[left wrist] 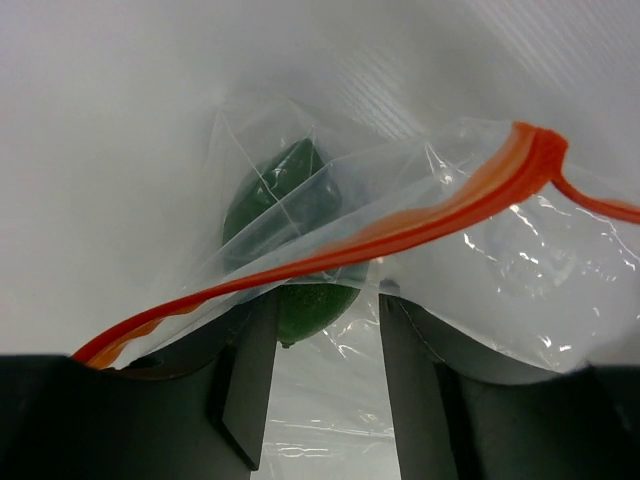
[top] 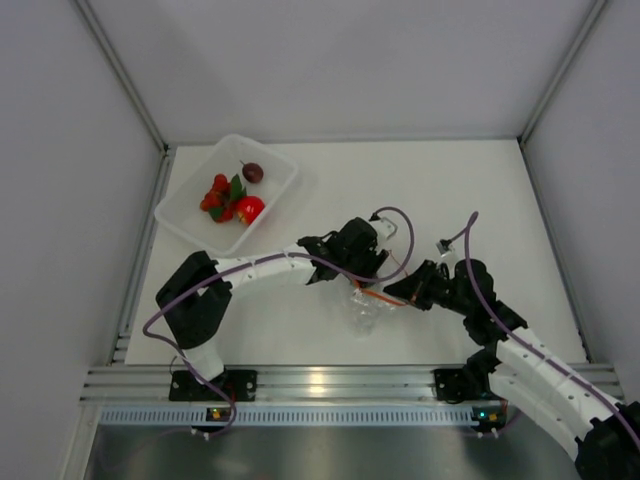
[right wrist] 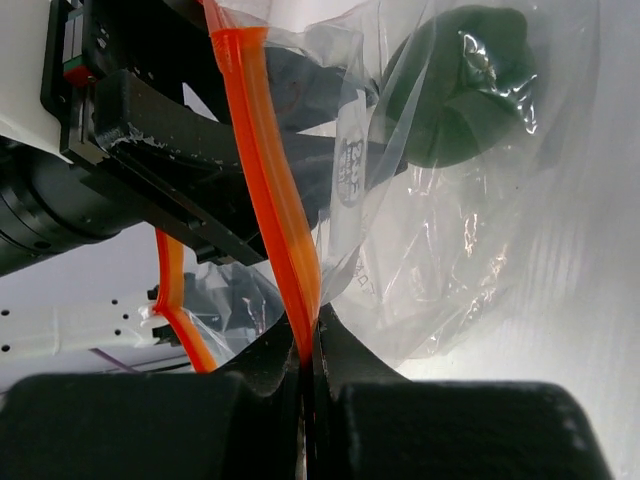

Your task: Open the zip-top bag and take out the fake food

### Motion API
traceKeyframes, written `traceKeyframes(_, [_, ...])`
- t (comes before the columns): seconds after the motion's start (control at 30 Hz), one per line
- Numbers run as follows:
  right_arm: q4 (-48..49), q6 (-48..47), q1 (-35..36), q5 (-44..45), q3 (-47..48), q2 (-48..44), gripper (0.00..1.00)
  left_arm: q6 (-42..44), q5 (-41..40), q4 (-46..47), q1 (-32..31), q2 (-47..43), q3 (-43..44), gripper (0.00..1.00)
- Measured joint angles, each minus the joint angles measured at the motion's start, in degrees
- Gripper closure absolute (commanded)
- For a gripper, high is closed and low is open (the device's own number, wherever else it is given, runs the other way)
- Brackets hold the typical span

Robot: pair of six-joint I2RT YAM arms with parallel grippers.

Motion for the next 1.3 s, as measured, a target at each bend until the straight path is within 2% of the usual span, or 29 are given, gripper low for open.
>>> traceKeyframes(0.03, [0.0, 0.0, 0.0, 0.0, -0.2, -0.1, 1.00, -0.1, -0.8, 1.8, -0.4, 0.1, -0.7, 0.49])
traceKeyframes(0.13, [-0.1, 0.0, 0.0, 0.0, -0.7, -0.8, 1.00, -0.6, -2.8, 8.3, -1.5, 0.2, -3.4, 0.38])
traceKeyframes(0.33, [1.2, 0.5, -0.3, -0.7, -2.4, -1.0, 1.00, -0.7, -5.2, 17.5, -3.0, 2.1, -6.0, 0.36])
traceKeyframes(0.43, [1.3, 0.9, -0.3, -1.2, -2.8, -1.0, 1.00, 0.1, -6.5, 20.3, -3.5, 5.0, -5.9, 0.27])
traceKeyframes(0.57, [2.0, 1.1, -0.4, -1.9, -3.1, -1.0, 1.00, 1.1, -7.6, 23.0, -4.0, 8.4, -5.8, 0.23])
traceKeyframes(0.83, [4.8, 2.1, -1.0, -2.5, -6.3, -1.1, 1.00, 2.2, -6.5, 25.3, -4.1, 14.8, -1.0, 0.25])
traceKeyframes(0.97, [5.3, 2.0, -1.0, -2.9, -6.5, -1.1, 1.00, 1.8, -4.4, 26.6, -4.1, 15.5, -0.4, 0.31])
traceKeyframes(1.03, [4.8, 1.6, -1.0, -3.0, -6.5, -1.3, 1.00, 1.6, -4.1, 27.3, -4.1, 15.5, -0.1, 0.31])
traceKeyframes(1.17, [-1.3, -1.8, -1.0, -1.1, -4.4, -3.5, 1.00, 1.3, -5.4, 29.5, -4.1, 15.2, -0.8, 0.31])
traceKeyframes(1.3, [-7.9, -5.1, -1.0, 2.3, 0.5, -5.9, 1.00, 1.6, -8.7, 29.6, -4.1, 10.5, -6.3, 0.35])
